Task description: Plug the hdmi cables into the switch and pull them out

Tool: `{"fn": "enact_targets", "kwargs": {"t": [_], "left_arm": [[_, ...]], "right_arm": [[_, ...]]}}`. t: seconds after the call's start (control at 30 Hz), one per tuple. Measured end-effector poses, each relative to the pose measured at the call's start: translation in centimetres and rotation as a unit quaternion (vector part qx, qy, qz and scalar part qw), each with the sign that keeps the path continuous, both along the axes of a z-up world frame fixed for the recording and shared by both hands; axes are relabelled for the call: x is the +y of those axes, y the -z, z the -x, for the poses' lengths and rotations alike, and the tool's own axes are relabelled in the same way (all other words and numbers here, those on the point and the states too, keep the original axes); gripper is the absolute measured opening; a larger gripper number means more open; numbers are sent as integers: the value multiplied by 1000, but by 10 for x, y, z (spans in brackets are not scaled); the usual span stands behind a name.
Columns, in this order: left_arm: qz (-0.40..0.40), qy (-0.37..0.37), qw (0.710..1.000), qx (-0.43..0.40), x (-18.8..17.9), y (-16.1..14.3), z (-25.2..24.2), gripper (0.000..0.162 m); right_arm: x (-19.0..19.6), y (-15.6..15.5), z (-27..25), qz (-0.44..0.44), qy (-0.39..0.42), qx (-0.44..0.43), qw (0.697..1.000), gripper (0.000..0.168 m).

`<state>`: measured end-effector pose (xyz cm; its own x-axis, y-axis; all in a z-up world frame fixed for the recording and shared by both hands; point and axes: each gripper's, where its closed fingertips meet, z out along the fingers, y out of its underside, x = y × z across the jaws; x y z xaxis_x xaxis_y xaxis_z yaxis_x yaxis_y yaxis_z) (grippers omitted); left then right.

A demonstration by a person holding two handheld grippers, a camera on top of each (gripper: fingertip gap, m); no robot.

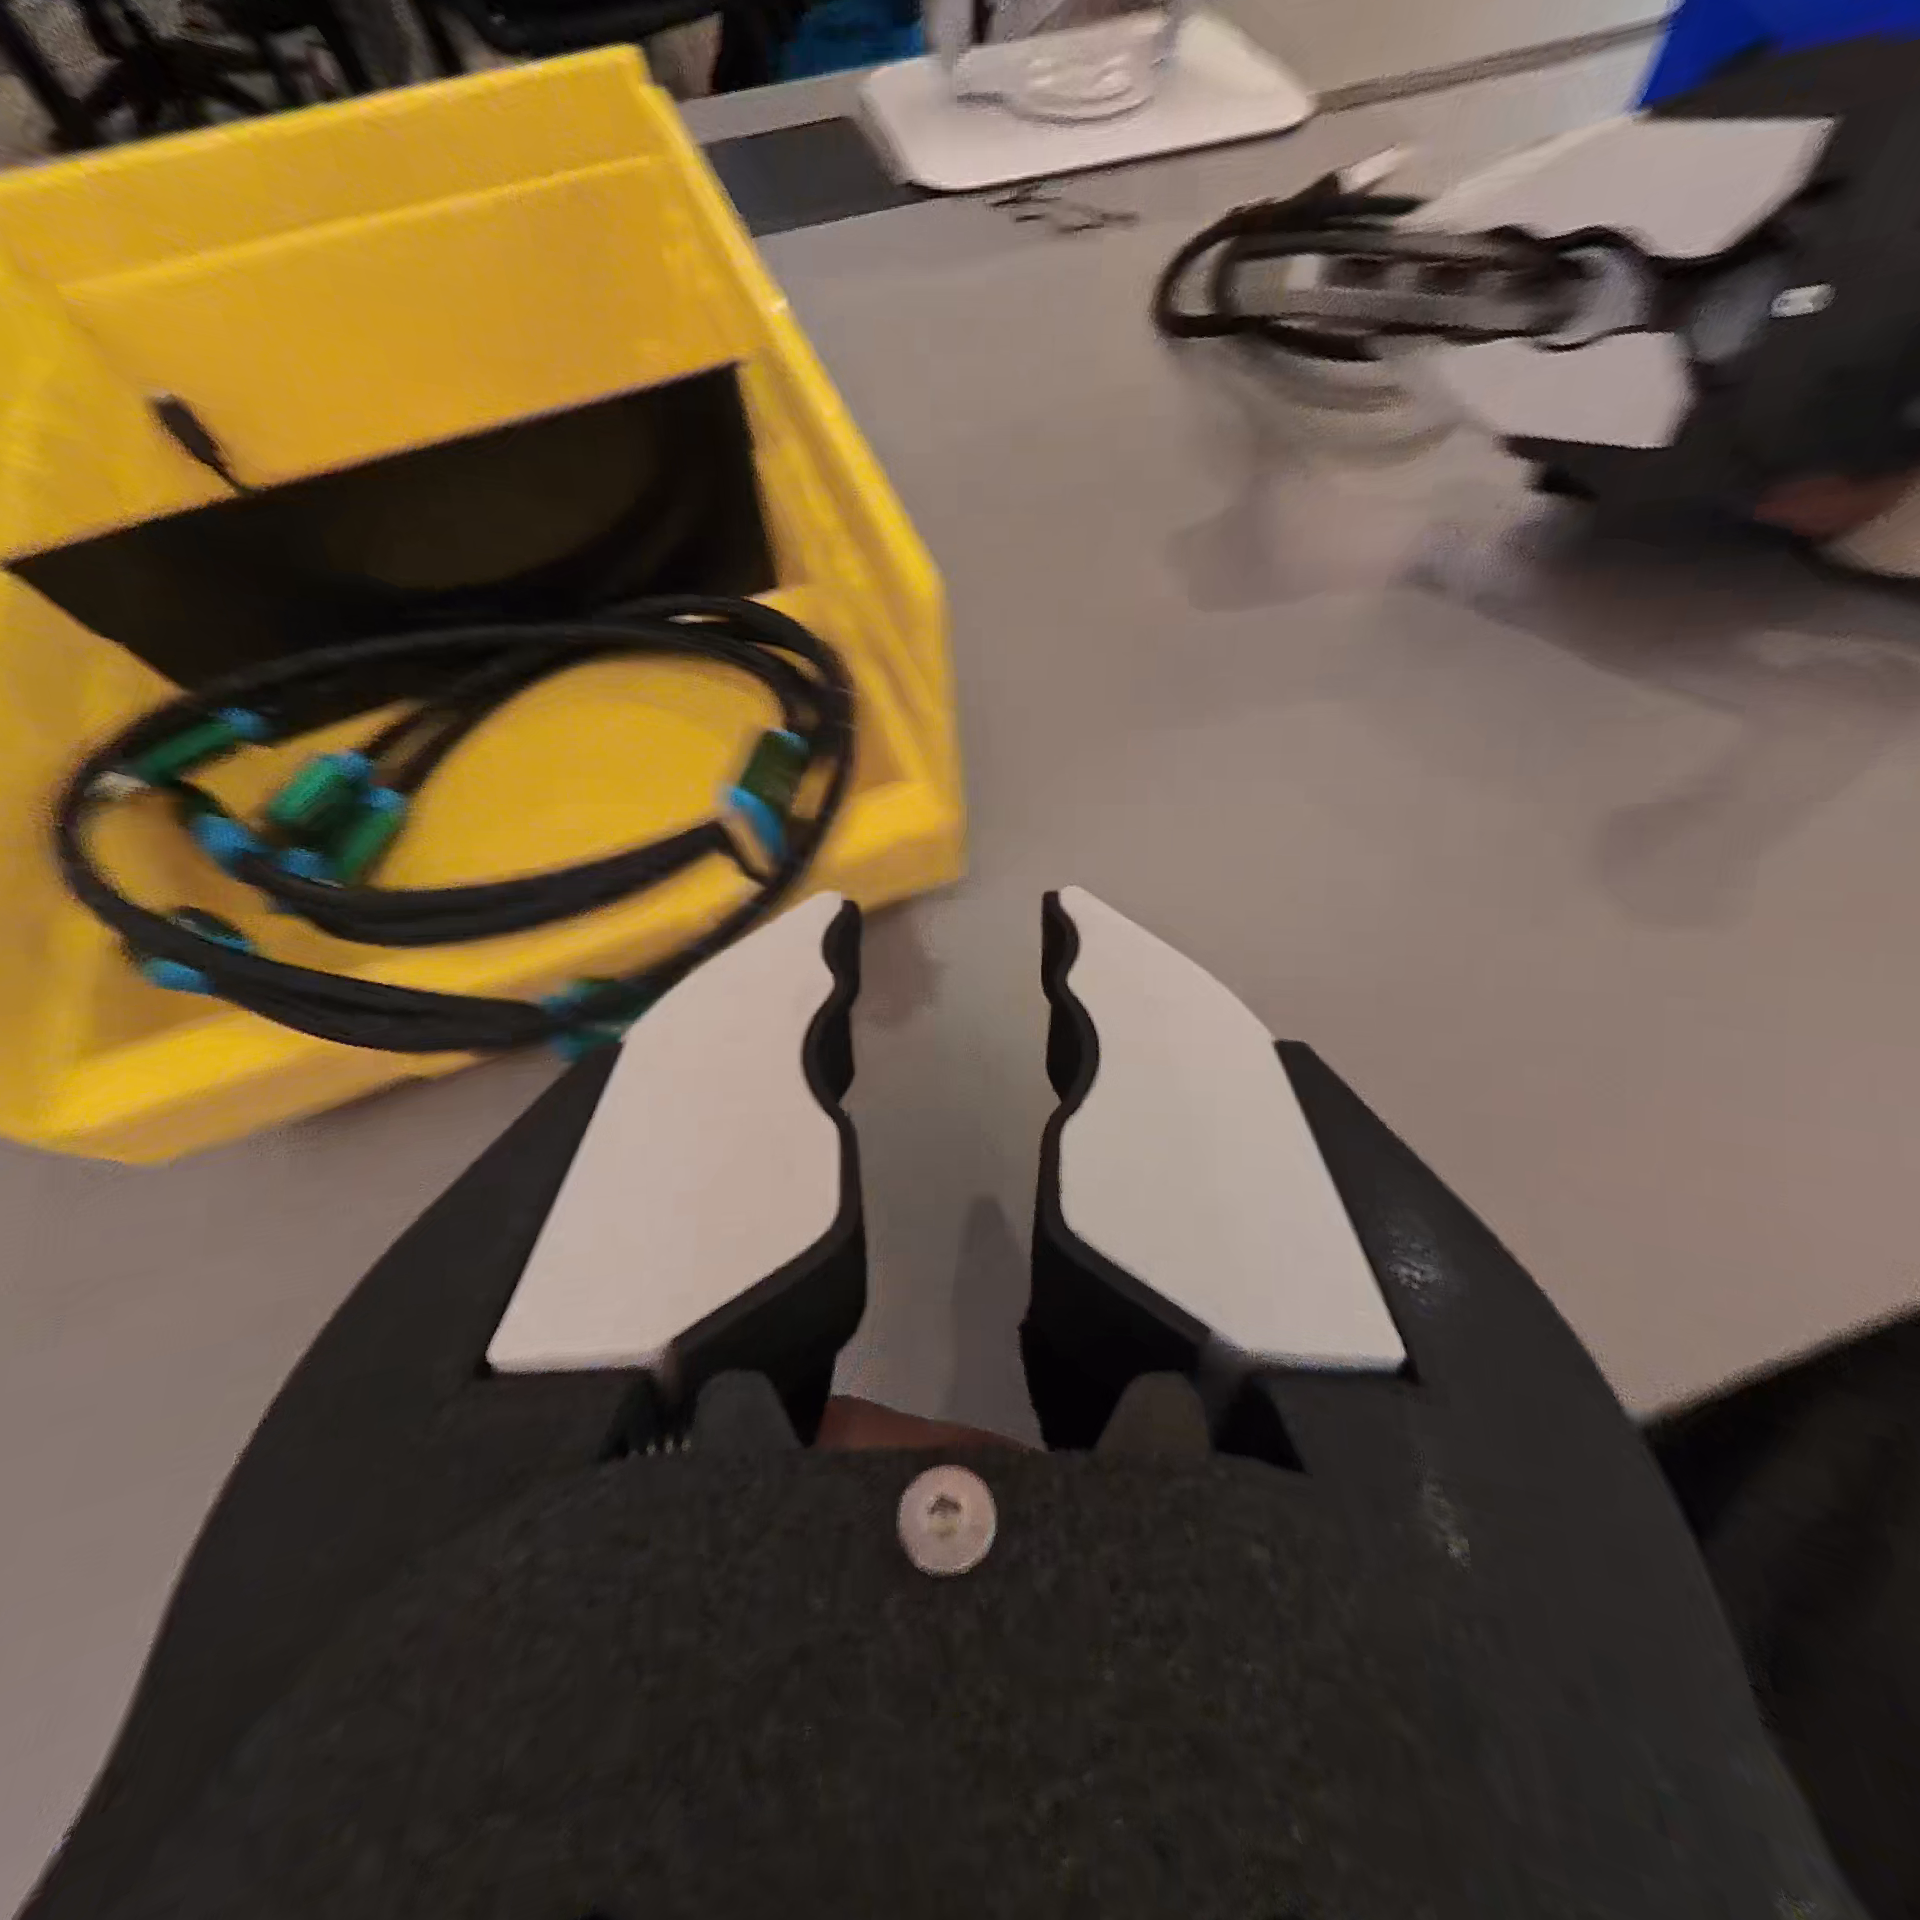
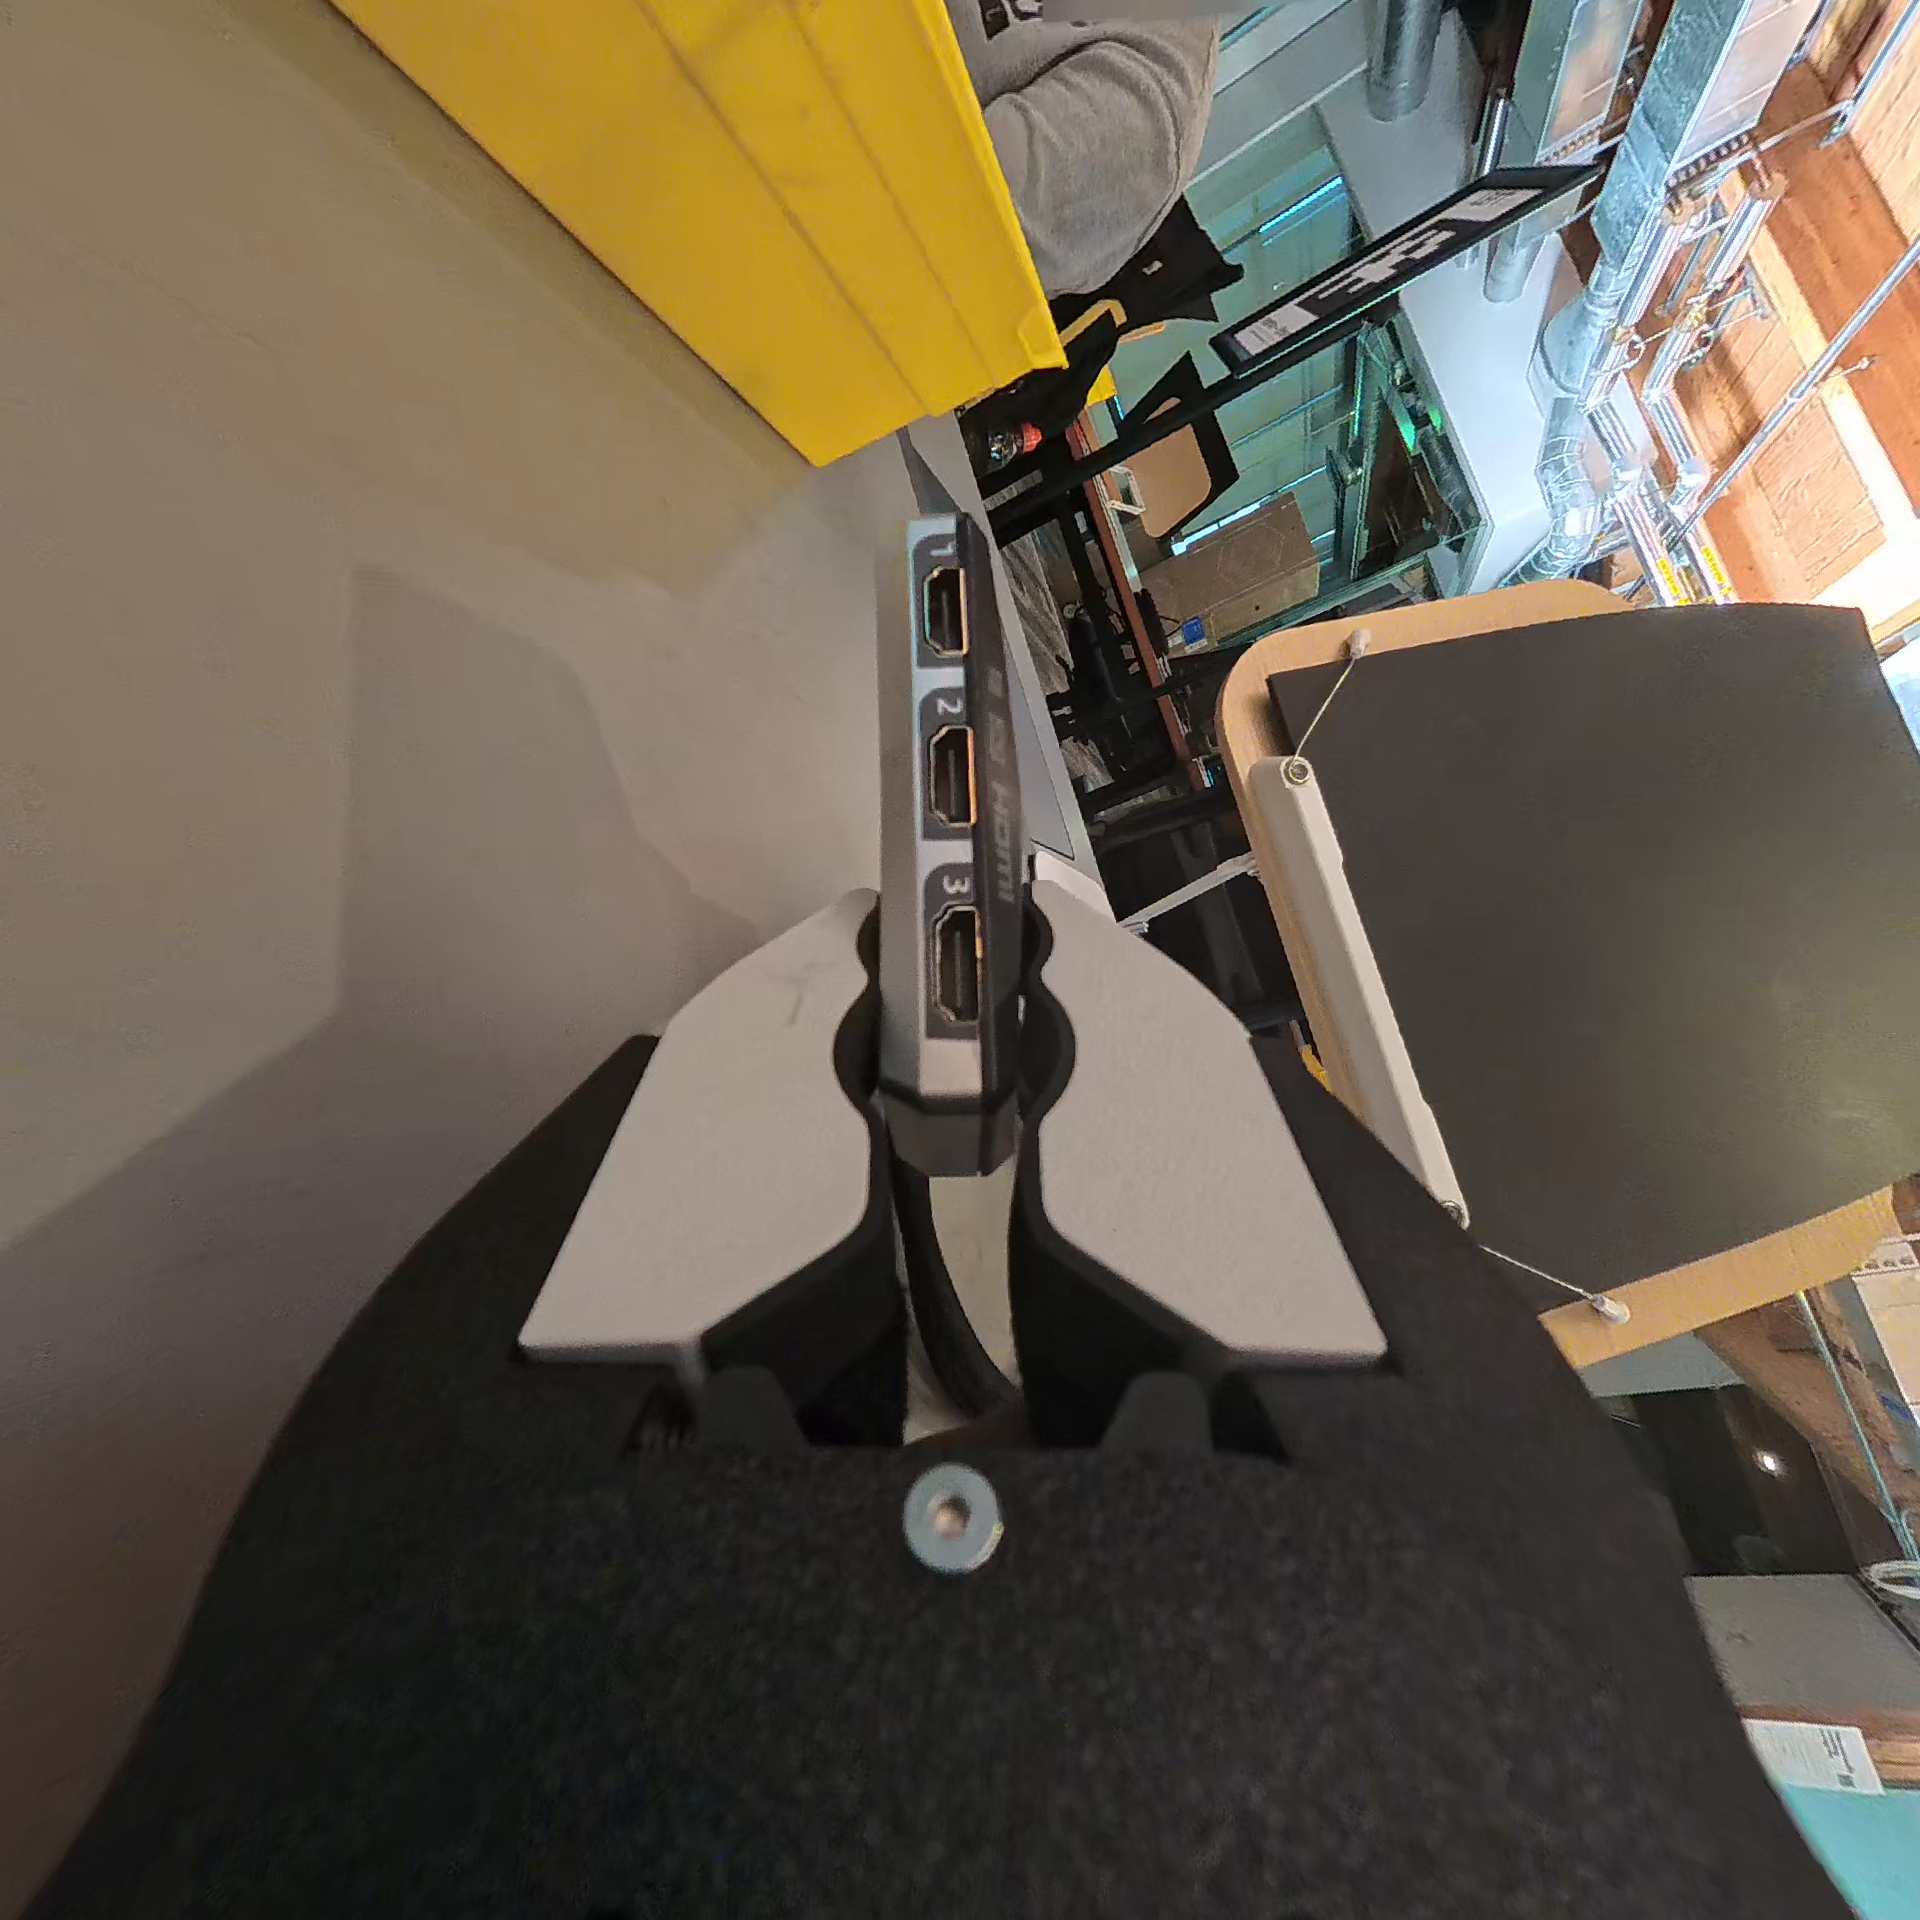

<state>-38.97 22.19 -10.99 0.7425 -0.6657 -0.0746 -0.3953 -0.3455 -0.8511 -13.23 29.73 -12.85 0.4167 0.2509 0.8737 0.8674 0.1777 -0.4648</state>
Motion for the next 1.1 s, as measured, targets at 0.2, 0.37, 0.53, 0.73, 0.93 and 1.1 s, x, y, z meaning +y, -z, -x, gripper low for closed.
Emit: {"fn": "enact_targets", "kwargs": {"t": [0.2,0.37,0.53,0.73,0.93,1.1], "left_arm": [[64,40,992,105,46,20,4,33],[49,30,993,107,57,4,3,12],[-20,11,1000,14,74,-72,13,12],[-159,42,984,-65,75,-187,17,11],[-146,237,959,-51,-17,-195,-52,11],[-24,235,971,-39,-69,-109,-99,12]], "right_arm": [[0,0,-2,6,1,8,1000,21],[0,1,-2,7,0,6,1000,21],[0,2,-2,8,0,4,1000,21],[0,1,-3,8,2,6,1000,21],[2,-7,-12,15,2,58,998,22],[3,-16,-27,19,3,111,994,21]]}}
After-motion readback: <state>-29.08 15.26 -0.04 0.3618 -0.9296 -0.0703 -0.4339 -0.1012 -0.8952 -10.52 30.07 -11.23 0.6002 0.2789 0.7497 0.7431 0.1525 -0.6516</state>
